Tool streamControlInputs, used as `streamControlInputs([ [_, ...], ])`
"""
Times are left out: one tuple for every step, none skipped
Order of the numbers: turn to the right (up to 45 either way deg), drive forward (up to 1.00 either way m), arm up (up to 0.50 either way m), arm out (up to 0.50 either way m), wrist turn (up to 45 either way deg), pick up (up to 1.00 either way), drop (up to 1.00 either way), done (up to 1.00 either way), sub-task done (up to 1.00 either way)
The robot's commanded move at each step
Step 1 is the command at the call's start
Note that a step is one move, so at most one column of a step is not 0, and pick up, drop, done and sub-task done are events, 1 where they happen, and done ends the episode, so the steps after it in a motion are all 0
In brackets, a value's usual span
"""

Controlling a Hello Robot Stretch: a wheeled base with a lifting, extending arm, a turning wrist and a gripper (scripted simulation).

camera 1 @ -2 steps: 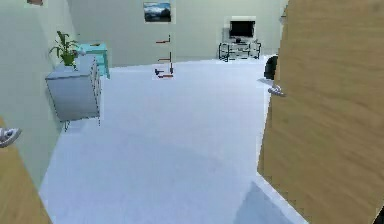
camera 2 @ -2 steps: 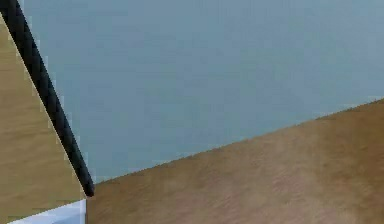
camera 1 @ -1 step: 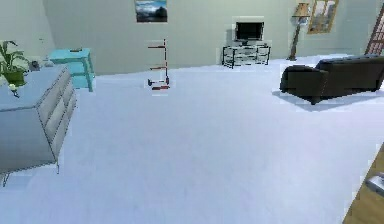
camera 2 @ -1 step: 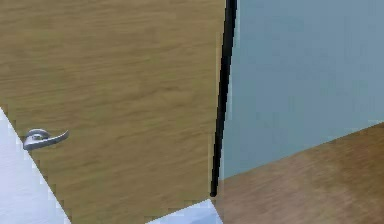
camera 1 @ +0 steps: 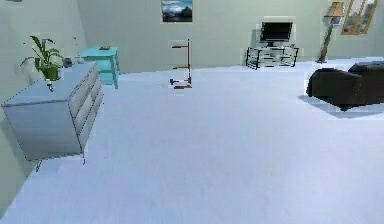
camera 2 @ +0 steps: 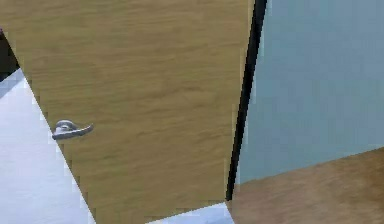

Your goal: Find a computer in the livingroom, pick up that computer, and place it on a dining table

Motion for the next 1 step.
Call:
streamControlInputs([
  [0.0, 0.45, 0.00, 0.00, 0.0, 0.00, 0.00, 0.00, 0.00],
])
